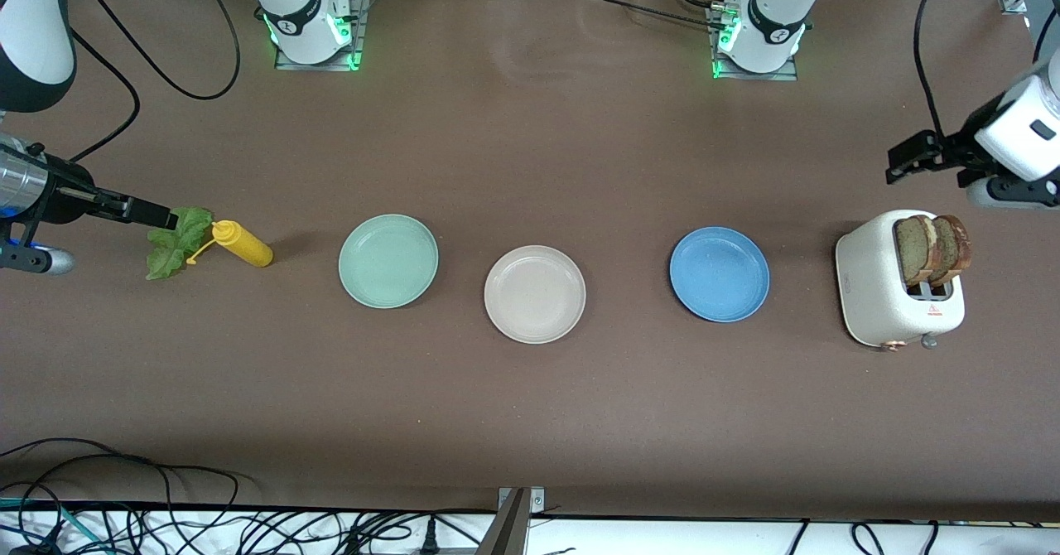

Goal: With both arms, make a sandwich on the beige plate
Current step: 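Lower the left gripper onto a bread slice in the toaster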

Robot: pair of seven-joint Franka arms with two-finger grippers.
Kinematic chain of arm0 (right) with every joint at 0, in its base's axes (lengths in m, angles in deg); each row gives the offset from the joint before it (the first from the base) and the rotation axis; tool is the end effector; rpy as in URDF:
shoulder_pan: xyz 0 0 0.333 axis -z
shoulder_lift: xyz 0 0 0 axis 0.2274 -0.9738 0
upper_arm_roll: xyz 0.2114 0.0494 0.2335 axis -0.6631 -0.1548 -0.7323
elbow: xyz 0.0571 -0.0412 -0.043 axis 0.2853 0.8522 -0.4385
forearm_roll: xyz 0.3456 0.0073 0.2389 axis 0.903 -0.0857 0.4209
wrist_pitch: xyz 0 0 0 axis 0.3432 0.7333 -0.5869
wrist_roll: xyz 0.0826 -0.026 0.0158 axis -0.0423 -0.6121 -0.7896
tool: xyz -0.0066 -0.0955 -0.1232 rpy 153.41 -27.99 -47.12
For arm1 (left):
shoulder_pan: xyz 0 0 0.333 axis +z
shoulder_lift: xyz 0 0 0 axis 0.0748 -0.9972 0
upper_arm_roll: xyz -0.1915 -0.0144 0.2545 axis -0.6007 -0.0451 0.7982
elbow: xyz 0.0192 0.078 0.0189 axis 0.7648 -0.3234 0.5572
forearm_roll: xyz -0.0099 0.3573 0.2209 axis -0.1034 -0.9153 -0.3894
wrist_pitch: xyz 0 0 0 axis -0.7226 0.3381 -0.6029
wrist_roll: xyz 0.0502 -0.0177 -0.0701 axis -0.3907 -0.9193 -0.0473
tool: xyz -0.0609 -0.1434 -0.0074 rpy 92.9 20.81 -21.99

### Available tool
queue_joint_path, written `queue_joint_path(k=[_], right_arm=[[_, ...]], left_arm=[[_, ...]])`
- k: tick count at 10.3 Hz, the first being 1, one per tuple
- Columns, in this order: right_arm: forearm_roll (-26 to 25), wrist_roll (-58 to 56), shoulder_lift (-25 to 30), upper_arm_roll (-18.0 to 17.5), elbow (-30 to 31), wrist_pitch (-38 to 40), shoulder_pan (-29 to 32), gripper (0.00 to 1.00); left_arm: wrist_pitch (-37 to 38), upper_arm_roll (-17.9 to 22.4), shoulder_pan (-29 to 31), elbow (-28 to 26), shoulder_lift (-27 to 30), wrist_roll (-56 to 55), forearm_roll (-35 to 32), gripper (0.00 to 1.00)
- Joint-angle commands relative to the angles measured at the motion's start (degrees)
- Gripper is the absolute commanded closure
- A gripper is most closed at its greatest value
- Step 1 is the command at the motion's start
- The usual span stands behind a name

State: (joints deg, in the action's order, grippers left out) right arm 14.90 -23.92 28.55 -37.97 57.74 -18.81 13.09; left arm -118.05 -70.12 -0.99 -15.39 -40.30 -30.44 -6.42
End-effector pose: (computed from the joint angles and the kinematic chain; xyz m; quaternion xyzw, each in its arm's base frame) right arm 0.6428 -0.0115 0.4733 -0.9921 0.0984 0.0754 0.0212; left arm 0.5949 0.0168 0.5186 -0.9990 0.0083 0.0392 0.0220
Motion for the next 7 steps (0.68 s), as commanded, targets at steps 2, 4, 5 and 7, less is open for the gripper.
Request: queue_joint_path(k=[2,4,5,7], right_arm=[[0.46,-0.67,-0.40,0.08,-1.24,1.67,0.23,0.00],[0.46,-0.67,-0.40,0.08,-1.24,1.58,0.23,0.00],[0.46,-0.67,-0.40,0.08,-1.24,1.58,0.23,0.00],[0.46,-0.67,-0.40,0.08,-1.24,1.58,0.23,0.00]], left_arm=[[-4.17,-0.38,2.76,-0.71,-4.55,2.44,-3.49,0.00],[-7.68,-0.46,6.09,-1.68,-7.27,9.17,-3.57,0.00],[-9.52,-0.46,7.76,-2.64,-8.16,12.26,-3.40,0.00],[-15.23,-0.46,9.27,-8.07,-7.82,12.73,-3.40,0.00]])
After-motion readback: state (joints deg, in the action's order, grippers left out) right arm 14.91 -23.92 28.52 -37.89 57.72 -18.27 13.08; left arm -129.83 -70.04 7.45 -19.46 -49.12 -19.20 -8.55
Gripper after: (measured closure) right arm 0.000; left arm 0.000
